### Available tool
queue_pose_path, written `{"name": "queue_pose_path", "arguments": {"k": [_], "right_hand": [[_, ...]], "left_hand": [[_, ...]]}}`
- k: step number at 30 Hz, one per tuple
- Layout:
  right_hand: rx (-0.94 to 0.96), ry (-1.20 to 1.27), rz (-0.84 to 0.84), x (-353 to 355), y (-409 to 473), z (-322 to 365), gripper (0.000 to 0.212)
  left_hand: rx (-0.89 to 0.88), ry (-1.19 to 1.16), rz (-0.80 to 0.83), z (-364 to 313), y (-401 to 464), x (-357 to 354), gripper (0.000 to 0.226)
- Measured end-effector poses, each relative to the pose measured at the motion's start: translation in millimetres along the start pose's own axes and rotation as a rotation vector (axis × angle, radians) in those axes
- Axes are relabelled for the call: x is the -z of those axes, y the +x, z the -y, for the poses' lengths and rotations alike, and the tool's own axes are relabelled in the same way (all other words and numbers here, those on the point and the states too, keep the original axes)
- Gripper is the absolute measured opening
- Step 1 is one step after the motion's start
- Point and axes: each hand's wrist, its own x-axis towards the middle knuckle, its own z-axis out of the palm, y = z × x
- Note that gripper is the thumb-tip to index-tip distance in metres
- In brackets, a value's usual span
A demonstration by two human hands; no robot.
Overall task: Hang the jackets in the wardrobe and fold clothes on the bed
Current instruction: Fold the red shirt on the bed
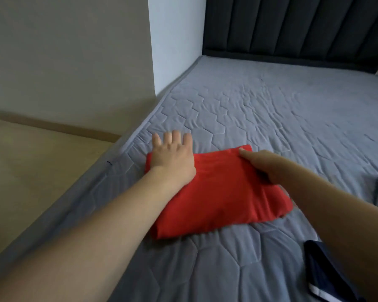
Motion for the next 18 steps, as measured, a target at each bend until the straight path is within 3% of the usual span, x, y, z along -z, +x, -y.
{"name": "queue_pose_path", "arguments": {"k": [3, 5, 8, 10, 13, 14, 16, 18], "right_hand": [[0.095, -0.254, -0.145, -8.4, -6.1, -20.2, 0.077], [0.218, -0.624, -0.159, -10.2, -18.0, -33.8, 0.071], [0.272, -0.907, -0.098, -12.7, -28.1, -54.0, 0.054], [0.227, -0.848, -0.109, -10.3, -32.6, -58.4, 0.057], [0.205, -0.656, -0.264, -11.1, -34.9, -49.7, 0.056], [0.276, -0.705, -0.353, -14.4, -34.5, -44.5, 0.056], [0.520, -0.801, -0.527, -25.0, -32.5, -34.2, 0.063], [0.667, -0.856, -0.513, -40.0, -27.2, -28.0, 0.060]], "left_hand": [[0.002, -0.220, 0.110, -21.6, -42.1, -19.2, 0.077], [0.006, -0.298, 0.252, -26.6, -75.8, -39.2, 0.094], [0.010, -0.260, 0.247, -20.6, -105.5, -57.3, 0.098], [0.038, -0.236, 0.314, -12.0, -102.8, -52.8, 0.104], [0.082, -0.197, 0.498, -4.8, -84.8, -38.9, 0.112], [0.093, -0.203, 0.494, -5.8, -73.9, -34.3, 0.110], [0.102, -0.257, 0.337, -11.7, -49.4, -28.8, 0.091], [0.079, -0.308, 0.199, -17.0, -30.6, -32.7, 0.069]]}}
